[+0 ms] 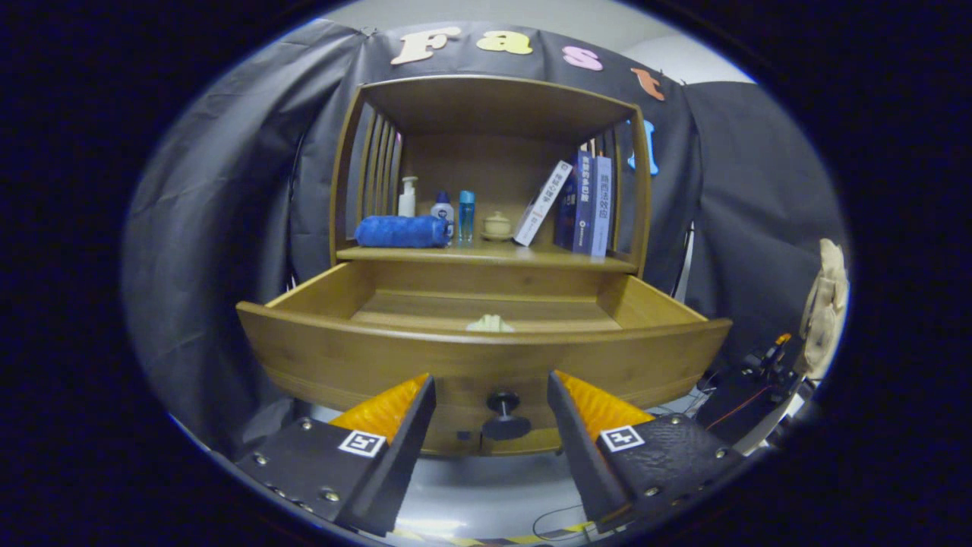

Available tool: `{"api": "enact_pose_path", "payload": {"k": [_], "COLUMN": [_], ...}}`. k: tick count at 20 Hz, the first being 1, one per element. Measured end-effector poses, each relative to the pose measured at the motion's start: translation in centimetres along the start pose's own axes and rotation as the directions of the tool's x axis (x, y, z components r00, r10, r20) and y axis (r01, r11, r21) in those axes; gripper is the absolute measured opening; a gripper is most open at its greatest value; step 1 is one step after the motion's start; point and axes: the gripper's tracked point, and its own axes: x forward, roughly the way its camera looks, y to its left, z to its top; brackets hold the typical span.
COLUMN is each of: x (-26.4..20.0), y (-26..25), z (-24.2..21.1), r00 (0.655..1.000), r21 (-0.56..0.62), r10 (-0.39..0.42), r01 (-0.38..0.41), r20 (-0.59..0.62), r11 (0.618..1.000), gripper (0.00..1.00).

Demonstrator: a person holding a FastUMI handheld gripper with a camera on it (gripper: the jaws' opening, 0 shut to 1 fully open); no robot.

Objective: Pull open the drawer, take out the items inside it, and place them on the countertop above the cabinet.

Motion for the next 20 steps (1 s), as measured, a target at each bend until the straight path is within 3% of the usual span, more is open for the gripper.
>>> {"api": "enact_pose_path", "payload": {"k": [7, 14, 20], "x": [2.7, 8.3, 12.3], "y": [1.1, 0.7, -0.4], "z": [3.9, 3.3, 1.5], "r00": [1.000, 0.985, 0.940], "r21": [-0.026, -0.010, 0.005], "r10": [0.008, 0.013, 0.008], "r01": [-0.008, -0.015, -0.006], "r20": [-0.007, -0.175, -0.342], "r11": [1.000, 1.000, 1.000], "gripper": [0.96, 0.97, 0.97]}}
